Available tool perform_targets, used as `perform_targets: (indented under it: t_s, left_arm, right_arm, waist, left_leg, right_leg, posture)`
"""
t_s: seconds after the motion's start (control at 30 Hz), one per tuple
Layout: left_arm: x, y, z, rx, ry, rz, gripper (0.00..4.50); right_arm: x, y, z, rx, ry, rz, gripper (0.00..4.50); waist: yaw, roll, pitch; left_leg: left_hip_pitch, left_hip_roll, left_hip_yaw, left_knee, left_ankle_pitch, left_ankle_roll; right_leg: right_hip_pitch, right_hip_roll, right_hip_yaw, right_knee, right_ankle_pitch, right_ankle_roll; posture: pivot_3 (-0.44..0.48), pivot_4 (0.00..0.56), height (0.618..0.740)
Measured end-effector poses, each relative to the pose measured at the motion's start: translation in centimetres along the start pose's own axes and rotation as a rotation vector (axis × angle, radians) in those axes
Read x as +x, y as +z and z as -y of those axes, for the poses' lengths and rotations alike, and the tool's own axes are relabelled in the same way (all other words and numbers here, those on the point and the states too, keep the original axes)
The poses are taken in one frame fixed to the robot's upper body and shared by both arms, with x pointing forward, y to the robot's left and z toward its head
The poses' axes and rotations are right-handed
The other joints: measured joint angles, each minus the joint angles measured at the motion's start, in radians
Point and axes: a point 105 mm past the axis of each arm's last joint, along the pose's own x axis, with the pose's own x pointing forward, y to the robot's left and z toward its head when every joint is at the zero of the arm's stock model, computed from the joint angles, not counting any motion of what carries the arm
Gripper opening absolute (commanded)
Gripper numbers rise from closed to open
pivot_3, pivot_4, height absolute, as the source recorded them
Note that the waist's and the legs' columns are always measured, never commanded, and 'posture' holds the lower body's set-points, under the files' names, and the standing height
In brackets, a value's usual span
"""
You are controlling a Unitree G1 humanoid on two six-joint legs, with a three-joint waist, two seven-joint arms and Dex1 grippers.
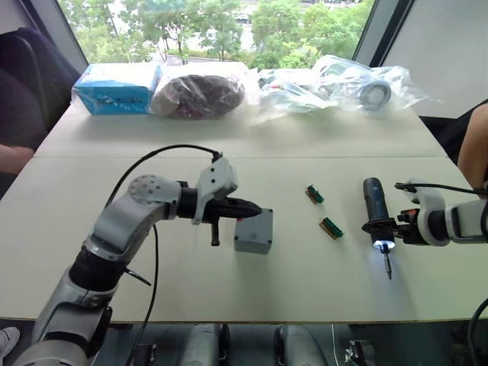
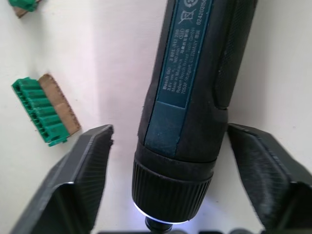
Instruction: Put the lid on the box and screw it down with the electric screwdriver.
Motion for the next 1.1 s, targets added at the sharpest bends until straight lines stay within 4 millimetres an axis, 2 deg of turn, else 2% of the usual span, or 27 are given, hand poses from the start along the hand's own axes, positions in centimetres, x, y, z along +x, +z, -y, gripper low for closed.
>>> perform_targets:
  t_s: [0.07,0.17,0.23,0.3,0.33,0.43,0.5,0.57,0.6,0.63,0.7,0.77,0.8,0.93,1.1]
  left_arm:
    - [-0.1,0.6,-0.6,0.012,0.044,0.041,0.00]
    - [-1.0,1.3,-3.4,-0.024,0.207,0.113,0.00]
    - [-2.1,1.1,-5.0,-0.051,0.301,0.120,0.00]
    - [-2.5,0.6,-5.8,-0.060,0.352,0.102,0.00]
    - [-2.6,0.2,-6.2,-0.064,0.378,0.086,0.00]
    - [-2.9,-0.2,-6.6,-0.066,0.404,0.066,0.00]
    - [-3.4,-0.8,-6.0,-0.083,0.350,0.036,0.00]
    - [-3.8,-1.9,-5.0,-0.122,0.273,-0.014,0.00]
    - [-3.9,-2.6,-4.7,-0.123,0.255,-0.047,0.00]
    - [-4.2,-4.1,-4.0,-0.111,0.230,-0.131,0.00]
    - [-4.8,-7.0,-2.4,-0.106,0.175,-0.266,0.00]
    - [-5.1,-8.9,-0.7,-0.148,0.108,-0.328,0.00]
    - [-5.1,-9.3,-0.4,-0.159,0.091,-0.334,0.00]
    - [-4.7,-8.9,0.1,-0.142,0.066,-0.324,0.00]
    - [-3.5,-8.8,0.5,-0.135,0.044,-0.302,0.00]
  right_arm:
    - [0.0,0.0,0.1,-0.001,-0.005,0.017,4.49]
    - [-0.7,0.5,-0.4,-0.072,0.003,0.071,4.49]
    - [-1.9,1.9,-1.2,-0.136,0.024,0.159,4.49]
    - [-3.2,3.4,-1.5,-0.166,0.010,0.240,4.49]
    - [-4.0,4.8,-1.8,-0.173,0.006,0.310,4.49]
    - [-6.6,8.4,-3.7,-0.212,0.044,0.521,4.49]
    - [-7.4,8.8,-6.5,-0.377,0.081,0.596,4.49]
    - [-6.7,7.2,-10.8,-0.616,0.184,0.600,4.49]
    - [-6.1,6.2,-12.1,-0.691,0.225,0.588,4.49]
    - [-4.9,4.2,-14.0,-0.791,0.303,0.555,4.49]
    - [-2.8,0.2,-16.4,-0.870,0.463,0.465,4.49]
    - [-1.2,-2.7,-17.4,-0.886,0.555,0.388,4.49]
    - [-0.8,-3.1,-17.4,-0.892,0.559,0.383,4.49]
    - [0.0,-3.2,-17.6,-0.942,0.538,0.429,4.49]
    - [1.7,-4.3,-17.5,-0.887,0.587,0.356,4.49]
  waist:
    - [0.000,0.000,0.000]
    - [-0.003,0.000,0.000]
    - [-0.006,0.000,0.000]
    - [-0.006,0.000,0.000]
    - [-0.006,0.000,0.000]
    - [-0.004,0.000,0.000]
    - [-0.003,0.000,0.000]
    - [-0.004,0.000,0.000]
    - [-0.004,0.000,0.000]
    - [-0.004,0.000,0.000]
    - [-0.004,0.000,0.000]
    - [0.000,0.000,0.000]
    - [0.001,0.000,0.000]
    - [-0.002,-0.003,0.000]
    - [-0.002,-0.003,0.000]
  left_leg:
    - [0.000,0.000,0.000,0.000,0.000,0.000]
    - [0.000,0.000,0.000,0.000,0.000,0.000]
    - [0.000,0.000,0.000,0.000,0.000,-0.001]
    - [0.000,0.000,0.000,0.000,0.002,-0.004]
    - [0.000,0.000,0.001,0.000,0.003,-0.004]
    - [0.000,0.001,0.001,0.000,0.003,-0.005]
    - [0.000,0.002,0.000,-0.002,0.003,-0.006]
    - [0.000,0.003,-0.001,-0.002,0.003,-0.006]
    - [0.000,0.003,-0.001,-0.002,0.003,-0.006]
    - [0.000,0.003,-0.001,-0.002,0.003,-0.006]
    - [0.000,0.002,0.000,-0.002,0.003,-0.006]
    - [0.000,0.002,0.000,-0.001,0.003,-0.006]
    - [-0.001,0.001,0.000,0.000,0.003,-0.006]
    - [0.001,0.001,-0.001,0.001,0.001,-0.002]
    - [0.001,0.002,-0.001,0.000,0.003,-0.006]
  right_leg:
    - [0.000,0.000,0.000,0.000,0.000,0.000]
    - [-0.001,0.000,0.000,0.001,0.000,0.001]
    - [-0.002,0.000,0.000,0.001,0.000,0.001]
    - [-0.002,0.001,0.000,0.001,0.000,0.001]
    - [-0.002,0.001,0.000,0.001,0.000,0.001]
    - [-0.002,0.001,0.000,0.001,0.000,0.001]
    - [-0.002,0.002,0.000,0.000,0.000,0.001]
    - [-0.002,0.003,0.000,0.000,0.000,0.001]
    - [-0.002,0.003,0.000,0.000,0.000,0.001]
    - [-0.002,0.003,0.000,0.000,0.000,0.001]
    - [-0.002,0.003,0.000,0.000,0.000,0.001]
    - [-0.002,0.001,0.000,0.001,0.000,0.001]
    - [-0.002,0.000,0.000,0.001,0.000,0.001]
    - [0.000,0.000,0.000,0.001,0.000,-0.001]
    - [-0.001,0.002,-0.001,0.002,0.000,0.000]
  posture:
    - [0.000,0.150,0.740]
    - [0.000,0.150,0.740]
    - [0.000,0.150,0.740]
    - [0.000,0.150,0.740]
    - [0.000,0.150,0.740]
    - [0.000,0.150,0.740]
    - [0.000,0.150,0.740]
    - [0.000,0.150,0.740]
    - [0.000,0.150,0.740]
    - [0.000,0.150,0.740]
    - [0.000,0.150,0.740]
    - [0.000,0.150,0.740]
    - [0.000,0.150,0.740]
    - [0.000,0.150,0.740]
    - [0.000,0.150,0.740]
